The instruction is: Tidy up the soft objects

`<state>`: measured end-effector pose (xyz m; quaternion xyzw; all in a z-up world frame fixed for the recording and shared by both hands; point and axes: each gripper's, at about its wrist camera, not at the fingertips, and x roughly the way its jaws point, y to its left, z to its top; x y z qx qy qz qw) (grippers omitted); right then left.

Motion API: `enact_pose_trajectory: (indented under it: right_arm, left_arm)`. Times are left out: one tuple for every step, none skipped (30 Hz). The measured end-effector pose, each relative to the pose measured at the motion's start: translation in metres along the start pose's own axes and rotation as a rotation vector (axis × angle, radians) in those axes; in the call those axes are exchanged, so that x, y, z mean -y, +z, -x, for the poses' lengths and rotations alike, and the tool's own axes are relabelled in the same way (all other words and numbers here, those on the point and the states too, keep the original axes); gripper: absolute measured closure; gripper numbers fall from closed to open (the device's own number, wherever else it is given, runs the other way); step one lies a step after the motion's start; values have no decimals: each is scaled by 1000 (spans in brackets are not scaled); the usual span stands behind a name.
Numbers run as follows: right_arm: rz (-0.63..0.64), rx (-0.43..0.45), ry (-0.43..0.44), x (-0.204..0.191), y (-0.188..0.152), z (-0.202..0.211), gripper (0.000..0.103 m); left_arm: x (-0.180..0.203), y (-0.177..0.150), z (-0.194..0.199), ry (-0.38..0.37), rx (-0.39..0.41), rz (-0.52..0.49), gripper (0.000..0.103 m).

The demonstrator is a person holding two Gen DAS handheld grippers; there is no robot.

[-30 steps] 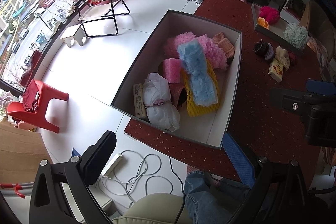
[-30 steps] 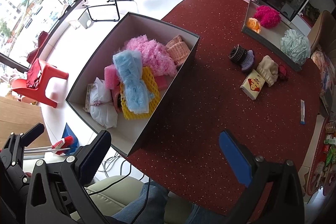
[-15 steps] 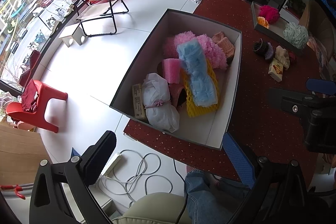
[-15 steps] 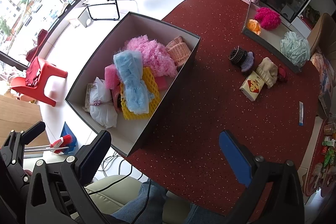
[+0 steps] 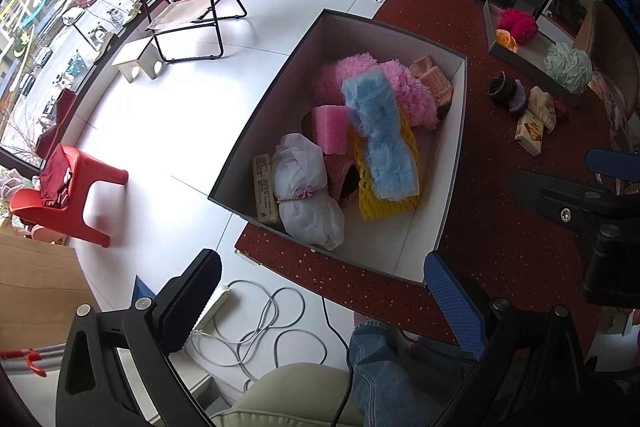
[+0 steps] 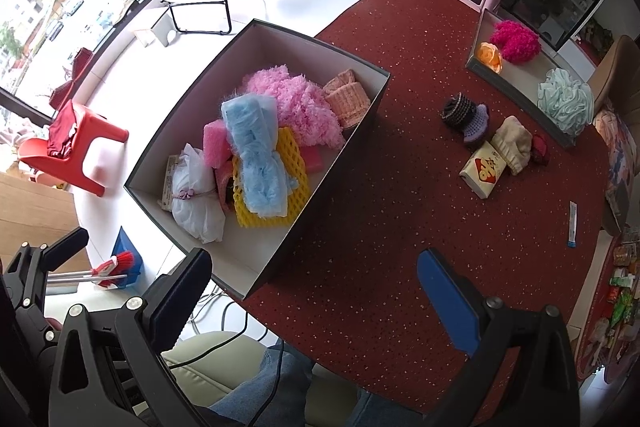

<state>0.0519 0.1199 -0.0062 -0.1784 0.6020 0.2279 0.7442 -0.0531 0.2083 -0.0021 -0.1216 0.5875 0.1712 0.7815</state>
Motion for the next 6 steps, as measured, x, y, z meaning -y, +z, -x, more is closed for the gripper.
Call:
enact_pose_trajectory:
  right_arm:
    - [0,0,-1,0,0,0,0]
    - [3,-1,-2,0,0,0,0]
    - [0,-1,-1,0,0,0,0]
    - [3,-3,-3,-1,1,-1,0]
    - [5,-3,-5,-1,1,-1,0]
    - [10,-5,-6,-2,2,-1,0]
  left_arm:
    - [0,0,0,0,0,3,1]
    - [-1,0,-1,-4,2,10,1]
    - [-3,1,0,-10,7,18,1]
    - [-4,1,1,-14,16,26,1]
    - [-5,1,2,-16,22,29,1]
    - [-5,2,3,-16,26,28,1]
